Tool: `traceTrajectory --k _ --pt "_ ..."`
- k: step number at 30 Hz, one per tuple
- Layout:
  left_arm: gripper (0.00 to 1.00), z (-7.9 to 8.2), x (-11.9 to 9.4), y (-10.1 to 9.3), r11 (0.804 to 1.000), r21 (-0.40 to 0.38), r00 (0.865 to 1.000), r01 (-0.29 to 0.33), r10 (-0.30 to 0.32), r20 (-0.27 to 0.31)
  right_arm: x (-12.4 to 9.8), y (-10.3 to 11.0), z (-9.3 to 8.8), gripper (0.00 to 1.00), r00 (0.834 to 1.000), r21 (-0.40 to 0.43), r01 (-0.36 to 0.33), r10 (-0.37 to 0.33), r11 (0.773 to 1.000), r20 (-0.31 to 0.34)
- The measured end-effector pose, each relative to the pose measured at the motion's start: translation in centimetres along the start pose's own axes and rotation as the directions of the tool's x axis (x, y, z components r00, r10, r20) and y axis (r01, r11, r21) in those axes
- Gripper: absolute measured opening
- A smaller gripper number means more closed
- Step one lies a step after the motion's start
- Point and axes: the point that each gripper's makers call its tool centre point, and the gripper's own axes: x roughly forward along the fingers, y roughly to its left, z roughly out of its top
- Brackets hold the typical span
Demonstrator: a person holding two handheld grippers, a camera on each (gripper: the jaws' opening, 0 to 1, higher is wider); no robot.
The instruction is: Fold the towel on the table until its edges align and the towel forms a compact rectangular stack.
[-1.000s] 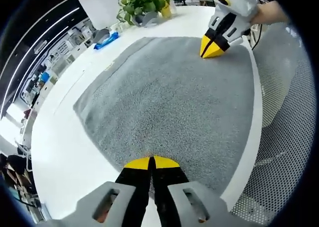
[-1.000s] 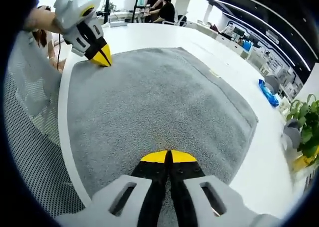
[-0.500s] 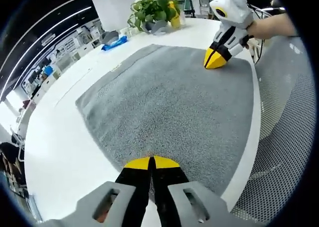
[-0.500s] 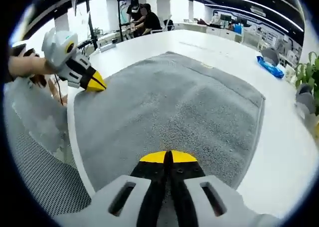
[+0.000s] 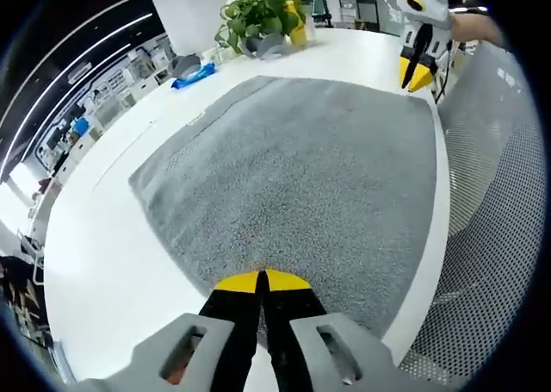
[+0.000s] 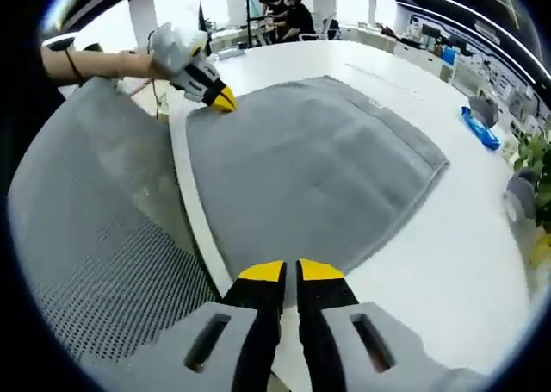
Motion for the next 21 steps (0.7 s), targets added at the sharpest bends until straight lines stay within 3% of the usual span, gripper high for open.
traceTrajectory --k 3,5,7,8,11,12,15,21 --pt "0.01 0.0 -0.1 0.0 1.0 -0.012 1.0 0.004 -0.004 0.005 0.7 1.2 -0.5 0.1 0.999 -0.003 -0.037 0.037 0.999 0.001" --pt "0.01 0.0 0.0 0.0 1.0 -0.022 1.0 0.004 -0.004 0.007 1.5 1.6 -1.5 0.1 0.997 -0.036 -0.039 0.036 0.999 -0.065" --pt "0.01 0.0 0.0 0.0 1.0 -0.02 1.0 0.001 -0.001 0.007 1.9 2.0 -1.9 0.18 0.994 -0.07 -0.062 0.055 0.996 -0.099" --pt "0.01 0.0 0.0 0.0 1.0 -0.017 1.0 0.0 0.001 0.007 2.1 2.1 -2.1 0.2 0.992 -0.046 -0.075 0.07 0.996 -0.101" --pt "0.01 0.0 0.0 -0.1 1.0 -0.017 1.0 0.0 0.0 0.008 2.1 1.3 -2.5 0.13 0.995 -0.063 -0.061 0.055 0.996 -0.084" --pt "0.01 0.0 0.0 0.0 1.0 -0.02 1.0 0.001 -0.001 0.009 2.0 0.9 -2.4 0.1 0.996 -0.031 -0.048 0.045 0.998 -0.078" --pt "0.01 0.0 0.0 0.0 1.0 -0.023 1.0 0.002 -0.002 0.01 2.0 1.3 -2.3 0.12 0.996 -0.014 -0.052 0.051 0.999 -0.079" --pt "0.01 0.0 0.0 0.0 1.0 -0.02 1.0 0.0 0.0 0.003 2.0 2.0 -2.7 0.15 0.992 -0.143 -0.067 0.051 0.987 -0.116"
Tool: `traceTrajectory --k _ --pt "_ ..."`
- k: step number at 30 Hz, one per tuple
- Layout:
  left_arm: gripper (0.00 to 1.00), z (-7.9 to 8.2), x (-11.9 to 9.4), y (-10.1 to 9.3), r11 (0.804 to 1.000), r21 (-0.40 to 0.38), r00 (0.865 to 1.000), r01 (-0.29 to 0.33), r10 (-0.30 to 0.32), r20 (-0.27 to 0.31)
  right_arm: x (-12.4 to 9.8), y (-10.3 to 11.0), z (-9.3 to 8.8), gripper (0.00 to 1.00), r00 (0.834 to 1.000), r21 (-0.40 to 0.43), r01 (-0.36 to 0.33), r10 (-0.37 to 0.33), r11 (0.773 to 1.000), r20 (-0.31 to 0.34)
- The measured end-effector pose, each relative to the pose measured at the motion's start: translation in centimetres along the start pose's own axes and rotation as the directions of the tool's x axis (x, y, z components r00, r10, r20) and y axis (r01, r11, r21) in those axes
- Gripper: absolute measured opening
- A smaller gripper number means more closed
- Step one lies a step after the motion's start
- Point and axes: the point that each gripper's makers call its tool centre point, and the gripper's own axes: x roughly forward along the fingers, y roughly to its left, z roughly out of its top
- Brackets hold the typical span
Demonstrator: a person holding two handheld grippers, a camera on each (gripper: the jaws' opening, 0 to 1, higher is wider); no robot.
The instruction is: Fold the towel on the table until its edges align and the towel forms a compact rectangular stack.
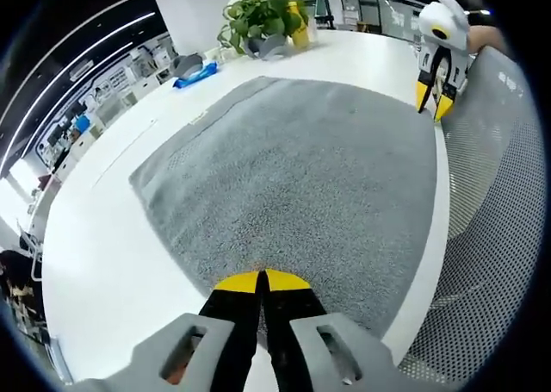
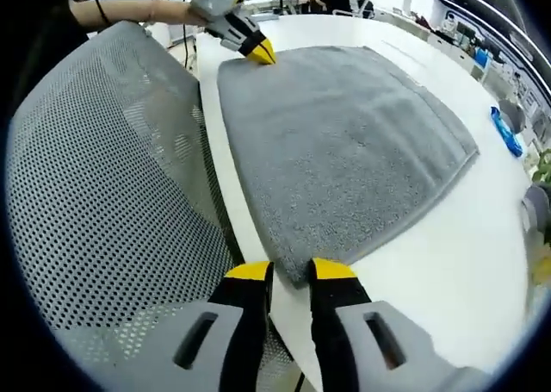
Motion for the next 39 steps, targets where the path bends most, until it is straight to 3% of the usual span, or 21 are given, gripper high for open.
traceTrajectory --k 6,8,10,14,15,16,18,20,22,25,26,27,29,30,32,36,39 --pt "0.01 0.0 0.0 0.1 1.0 -0.006 1.0 0.0 0.0 0.004 0.1 -0.8 -0.1 0.06 0.998 -0.141 0.038 -0.044 0.989 -0.035" --pt "0.01 0.0 -0.1 0.1 0.998 -0.058 1.0 0.007 -0.006 0.021 0.1 -0.9 -0.1 0.03 0.999 -0.138 0.035 -0.039 0.99 -0.028" --pt "0.01 -0.1 -0.1 0.2 0.993 -0.115 0.999 0.018 -0.013 0.046 0.1 -1.0 0.0 0.01 1.0 -0.063 0.021 -0.021 0.998 0.006" --pt "0.01 -0.2 -0.3 0.1 0.995 -0.087 0.998 0.04 -0.036 0.055 -0.3 -1.2 0.1 0.0 0.999 0.078 0.016 -0.018 0.997 0.03" --pt "0.02 -0.2 -0.3 0.1 0.992 -0.114 0.997 0.06 -0.055 0.049 -0.4 -1.3 0.3 0.0 0.999 0.107 0.018 -0.022 0.994 0.036" --pt "0.02 -0.2 -0.3 -0.1 0.969 -0.223 0.994 0.104 -0.099 0.034 -0.5 -1.4 0.5 0.0 0.998 0.137 0.019 -0.026 0.99 0.05" --pt "0.06 -0.4 -0.7 0.3 0.965 -0.229 0.992 0.125 -0.128 0.002 -1.2 -2.0 1.2 0.0 0.991 0.251 0.018 -0.05 0.968 0.121" --pt "0.12 0.1 -1.8 0.7 0.974 -0.193 0.993 0.12 -0.121 0.009 -2.0 -2.7 2.1 0.0 0.978 0.33 0.014 -0.083 0.944 0.194" --pt "0.14 1.1 -3.1 0.5 0.977 -0.163 0.989 0.14 -0.13 0.075 -2.5 -3.0 2.6 0.0 0.967 0.365 0.01 -0.102 0.931 0.234" --pt "0.14 1.1 -5.4 -1.1 0.969 -0.112 0.971 0.22 -0.206 0.123 -3.4 -3.6 3.3 0.0 0.945 0.398 0.014 -0.142 0.917 0.295" --pt "0.14 0.2 -6.0 -2.1 0.965 -0.05 0.962 0.256 -0.25 0.106 -3.5 -3.6 3.5 0.0 0.941 0.408 0.007 -0.144 0.913 0.307" --pt "0.14 -1.2 -6.4 -2.9 0.962 0.021 0.961 0.273 -0.274 0.045 -3.5 -3.6 3.5 0.0 0.941 0.408 0.003 -0.14 0.913 0.308" --pt "0.13 -3.6 -6.9 -3.2 0.958 0.125 0.965 0.259 -0.252 -0.067 -3.4 -3.6 3.5 0.0 0.941 0.405 0.004 -0.141 0.914 0.307" --pt "0.13 -4.1 -7.1 -3.3 0.961 0.103 0.965 0.256 -0.248 -0.084 -3.4 -3.6 3.5 0.0 0.941 0.405 0.005 -0.141 0.914 0.307" --pt "0.12 -4.3 -7.2 -3.7 0.963 0.083 0.966 0.258 -0.254 -0.056 -3.4 -3.6 3.6 0.0 0.94 0.419 -0.006 -0.138 0.908 0.313" --pt "0.12 -4.1 -7.0 -4.7 0.956 0.117 0.963 0.271 -0.27 -0.021 -3.4 -3.5 3.7 0.0 0.935 0.445 -0.031 -0.132 0.895 0.33" --pt "0.08 -4.6 -6.8 -5.4 0.947 0.106 0.952 0.305 -0.301 -0.052 -3.4 -3.3 3.7 0.0 0.929 0.477 -0.063 -0.123 0.876 0.349"
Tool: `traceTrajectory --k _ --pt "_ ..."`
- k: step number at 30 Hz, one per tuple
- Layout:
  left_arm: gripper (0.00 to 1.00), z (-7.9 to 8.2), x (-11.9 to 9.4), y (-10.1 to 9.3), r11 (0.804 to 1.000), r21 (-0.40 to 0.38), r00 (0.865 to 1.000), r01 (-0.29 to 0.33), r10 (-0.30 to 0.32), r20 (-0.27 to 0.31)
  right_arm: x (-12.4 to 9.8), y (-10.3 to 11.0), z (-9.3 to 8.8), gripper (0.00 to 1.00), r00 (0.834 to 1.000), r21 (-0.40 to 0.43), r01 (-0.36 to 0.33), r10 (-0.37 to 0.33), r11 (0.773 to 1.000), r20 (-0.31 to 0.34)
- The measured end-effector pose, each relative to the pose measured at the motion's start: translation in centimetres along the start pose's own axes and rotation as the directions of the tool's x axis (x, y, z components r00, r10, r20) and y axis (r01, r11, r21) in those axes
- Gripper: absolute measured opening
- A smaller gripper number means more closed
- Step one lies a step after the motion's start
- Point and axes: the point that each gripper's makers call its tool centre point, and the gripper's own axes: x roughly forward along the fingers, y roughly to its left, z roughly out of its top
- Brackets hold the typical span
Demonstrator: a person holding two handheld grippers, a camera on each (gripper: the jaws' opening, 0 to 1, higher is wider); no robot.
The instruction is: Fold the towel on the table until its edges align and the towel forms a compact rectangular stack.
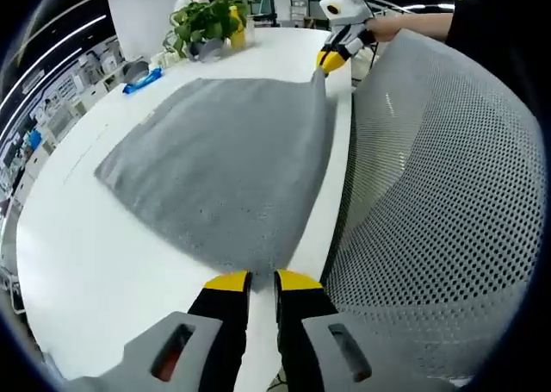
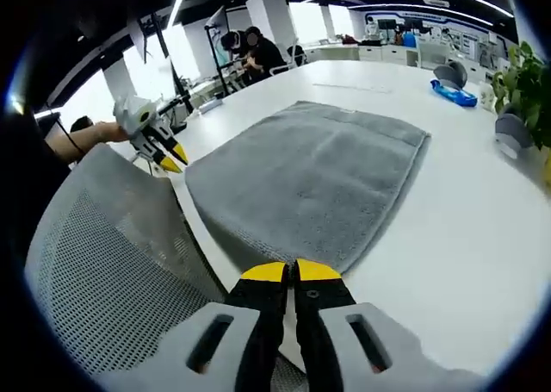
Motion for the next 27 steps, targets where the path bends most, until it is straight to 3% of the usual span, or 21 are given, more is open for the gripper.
traceTrajectory --k 1,3,6,8,11,12,14,15,18,20,22,27 --pt "0.07 -0.7 0.1 0.3 1.0 0.021 0.999 -0.014 0.015 -0.046 -0.1 -0.1 0.0 0.0 1.0 0.017 -0.002 0.002 1.0 0.015" --pt "0.07 -0.9 0.1 1.1 0.997 0.053 0.996 -0.059 0.063 -0.064 -0.2 -0.1 0.4 0.0 0.999 0.063 -0.008 0.005 0.998 0.047" --pt "0.1 -0.4 0.1 0.9 0.998 0.038 0.998 -0.048 0.049 -0.036 -0.4 -0.1 0.8 0.0 0.995 0.141 -0.033 0.02 0.989 0.096" --pt "0.17 -0.4 0.4 0.5 0.998 0.048 0.999 -0.035 0.037 -0.036 -0.4 -0.3 0.7 0.0 0.995 0.153 -0.029 0.015 0.988 0.094" --pt "0.27 -1.3 1.1 0.0 0.999 0.034 0.995 -0.016 0.019 -0.095 -0.3 -0.2 0.7 0.0 0.996 0.153 -0.026 0.012 0.988 0.09" --pt "0.24 -0.5 1.3 0.4 0.999 -0.007 0.998 -0.041 0.041 -0.046 -0.3 -0.2 0.6 0.0 0.996 0.152 -0.026 0.013 0.988 0.086" --pt "0.19 -1.2 1.0 1.2 0.997 0.012 0.994 -0.076 0.077 -0.083 -0.3 -0.3 0.4 0.0 0.997 0.15 -0.022 0.01 0.988 0.079" --pt "0.18 -0.7 1.0 1.1 0.998 -0.02 0.997 -0.067 0.066 -0.047 -0.3 -0.3 0.4 0.0 0.997 0.153 -0.022 0.01 0.988 0.082" --pt "0.12 -0.9 1.1 0.7 0.998 -0.005 0.997 -0.058 0.058 -0.045 -0.5 -0.3 0.7 0.0 0.995 0.172 -0.021 0.003 0.985 0.102" --pt "0.06 -0.8 1.3 1.0 0.996 0.039 0.996 -0.084 0.086 -0.04 -0.5 -0.7 0.5 0.0 0.995 0.186 -0.012 -0.007 0.983 0.101" --pt "0.03 -0.4 1.3 1.0 0.995 0.031 0.995 -0.095 0.096 -0.03 -0.5 -0.7 0.6 0.0 0.994 0.202 -0.015 -0.007 0.979 0.107" --pt "0.02 1.3 0.7 1.0 0.995 -0.023 0.994 -0.098 0.099 0.049 -0.8 -1.1 0.7 0.0 0.993 0.223 0.002 -0.029 0.975 0.118"
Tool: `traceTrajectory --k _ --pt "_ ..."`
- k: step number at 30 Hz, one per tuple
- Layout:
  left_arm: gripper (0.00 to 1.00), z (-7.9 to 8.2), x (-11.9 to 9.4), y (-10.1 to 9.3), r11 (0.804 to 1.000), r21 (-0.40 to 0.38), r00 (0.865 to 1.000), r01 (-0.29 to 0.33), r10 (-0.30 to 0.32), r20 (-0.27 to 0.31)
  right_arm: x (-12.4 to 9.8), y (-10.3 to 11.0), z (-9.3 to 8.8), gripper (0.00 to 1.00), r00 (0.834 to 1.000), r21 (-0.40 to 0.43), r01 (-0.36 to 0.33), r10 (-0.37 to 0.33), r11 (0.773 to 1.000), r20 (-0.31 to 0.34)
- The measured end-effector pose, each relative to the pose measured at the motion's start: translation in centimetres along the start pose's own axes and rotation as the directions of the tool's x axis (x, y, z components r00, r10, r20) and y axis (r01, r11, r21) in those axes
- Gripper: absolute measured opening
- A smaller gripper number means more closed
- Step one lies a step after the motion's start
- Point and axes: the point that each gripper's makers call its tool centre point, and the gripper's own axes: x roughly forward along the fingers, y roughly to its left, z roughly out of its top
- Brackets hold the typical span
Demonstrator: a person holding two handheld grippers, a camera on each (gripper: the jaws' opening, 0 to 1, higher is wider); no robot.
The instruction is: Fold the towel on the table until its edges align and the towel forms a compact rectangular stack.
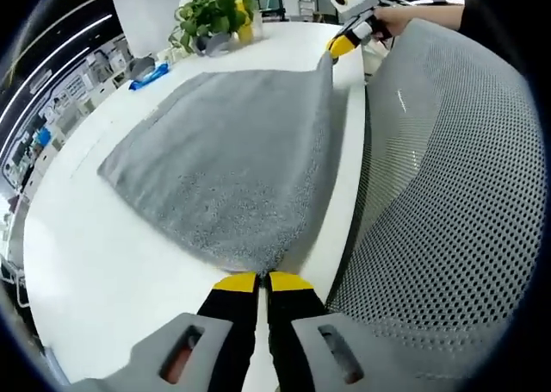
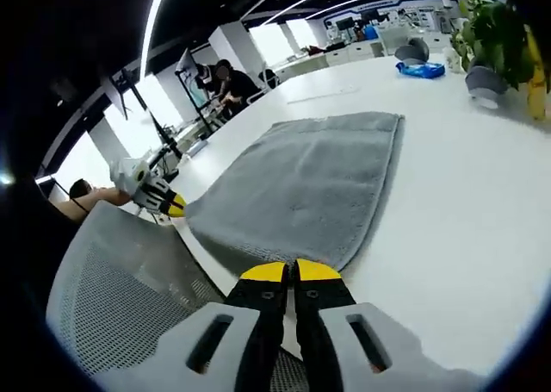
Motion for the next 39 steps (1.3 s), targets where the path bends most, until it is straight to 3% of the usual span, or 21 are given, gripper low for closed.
traceTrajectory --k 2,5,9,11,16,18,21,23,25,28,29,30,31,34,36,39 --pt "0.02 1.3 -0.6 0.5 0.999 -0.042 0.998 -0.019 0.022 0.066 -0.1 -0.2 0.1 0.0 1.0 0.015 0.003 -0.003 1.0 0.012" --pt "0.02 3.7 -1.6 1.2 0.989 -0.146 0.98 -0.021 0.049 0.192 -0.1 -0.2 0.2 0.0 1.0 0.019 0.001 -0.001 1.0 0.024" --pt "0.02 5.3 -2.4 1.7 0.984 -0.179 0.969 -0.025 0.068 0.238 -0.3 0.3 1.1 0.0 0.997 0.044 -0.03 0.026 0.999 0.075" --pt "0.02 6.4 -2.8 1.8 0.978 -0.209 0.953 -0.01 0.073 0.294 -0.4 0.5 1.5 0.0 0.994 0.057 -0.046 0.04 0.997 0.103" --pt "0.02 7.2 -3.2 1.7 0.977 -0.211 0.948 -0.028 0.093 0.303 -0.8 0.9 2.6 0.0 0.983 0.072 -0.074 0.061 0.995 0.173" --pt "0.02 7.6 -3.3 1.4 0.976 -0.215 0.945 -0.024 0.092 0.314 -1.1 1.3 3.6 0.0 0.969 0.03 -0.095 0.085 0.995 0.233" --pt "0.02 8.2 -3.4 0.4 0.98 -0.197 0.942 -0.011 0.076 0.326 -1.3 1.5 4.1 0.0 0.964 0.002 -0.09 0.086 0.996 0.251" --pt "0.02 8.5 -3.5 0.2 0.976 -0.216 0.935 -0.005 0.082 0.345 -1.2 1.6 4.3 0.0 0.963 -0.003 -0.093 0.091 0.996 0.255" --pt "0.02 8.9 -3.8 0.4 0.962 -0.272 0.916 -0.002 0.111 0.385 -1.2 1.8 4.5 0.0 0.96 0.001 -0.103 0.099 0.995 0.264" --pt "0.02 8.2 -4.1 1.0 0.956 -0.291 0.926 -0.031 0.137 0.352 -1.6 1.2 4.5 0.0 0.958 0.041 -0.093 0.078 0.995 0.278" --pt "0.02 8.2 -4.2 1.1 0.956 -0.292 0.923 -0.034 0.142 0.357 -1.8 1.0 4.8 0.0 0.951 0.071 -0.093 0.068 0.993 0.302" --pt "0.02 8.3 -4.3 1.2 0.952 -0.304 0.918 -0.029 0.146 0.369 -2.1 0.9 5.0 0.0 0.946 0.091 -0.094 0.06 0.991 0.32" --pt "0.02 8.7 -4.6 1.3 0.939 -0.344 0.901 -0.012 0.159 0.403 -2.4 0.6 5.2 0.0 0.94 0.112 -0.088 0.045 0.99 0.338" --pt "0.02 8.5 -4.8 1.6 0.936 -0.35 0.905 -0.035 0.179 0.387 -3.0 -0.3 5.2 0.0 0.931 0.137 -0.066 0.011 0.988 0.365" --pt "0.02 8.4 -5.1 1.8 0.932 -0.358 0.899 -0.047 0.196 0.391 -3.4 -0.6 5.1 0.0 0.924 0.152 -0.055 -0.007 0.987 0.381" --pt "0.02 9.0 -6.0 2.4 0.905 -0.424 0.866 -0.032 0.237 0.44 -3.7 -0.7 4.7 0.0 0.921 0.167 -0.051 -0.018 0.985 0.388"
